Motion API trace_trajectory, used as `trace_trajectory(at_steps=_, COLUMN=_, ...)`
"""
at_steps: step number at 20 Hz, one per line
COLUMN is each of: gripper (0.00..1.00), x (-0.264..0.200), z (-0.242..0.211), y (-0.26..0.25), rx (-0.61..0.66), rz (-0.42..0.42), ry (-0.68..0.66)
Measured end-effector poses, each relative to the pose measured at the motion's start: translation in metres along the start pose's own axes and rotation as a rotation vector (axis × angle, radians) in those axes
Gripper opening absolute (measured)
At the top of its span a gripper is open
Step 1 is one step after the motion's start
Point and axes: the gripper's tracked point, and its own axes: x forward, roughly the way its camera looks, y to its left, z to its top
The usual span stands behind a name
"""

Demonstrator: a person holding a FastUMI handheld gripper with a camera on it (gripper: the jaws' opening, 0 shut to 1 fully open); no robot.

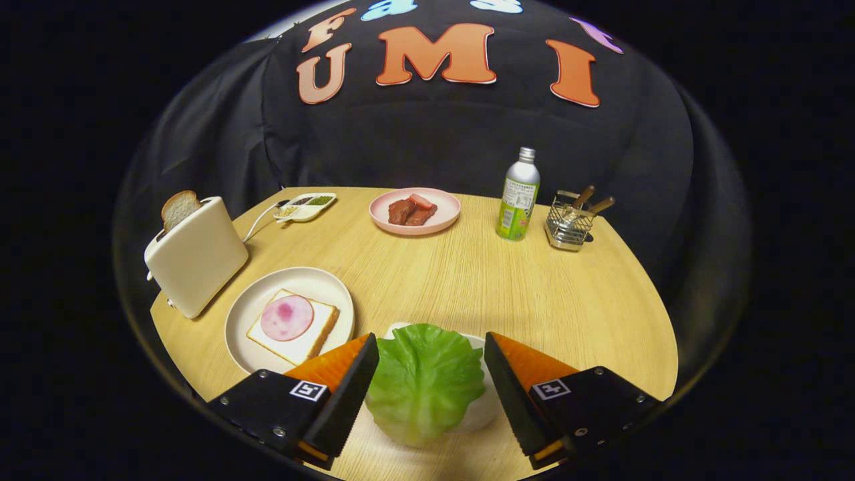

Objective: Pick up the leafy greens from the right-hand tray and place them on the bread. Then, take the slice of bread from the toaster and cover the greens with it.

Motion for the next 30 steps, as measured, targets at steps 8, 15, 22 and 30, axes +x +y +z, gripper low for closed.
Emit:
trace_trajectory(at_steps=8, gripper=0.94, x=0.024, z=-0.041, y=0.004, rx=-0.026, rz=0.019, ry=0.191)
trace_trajectory(at_steps=15, gripper=0.79, x=0.039, z=-0.058, y=0.004, rx=-0.024, rz=0.017, ry=0.271)
trace_trajectory(at_steps=22, gripper=0.44, x=0.043, z=-0.053, y=0.008, rx=-0.043, rz=0.032, ry=0.232)
trace_trajectory(at_steps=30, gripper=0.03, x=0.030, z=-0.031, y=0.020, rx=0.037, rz=0.073, ry=0.133)
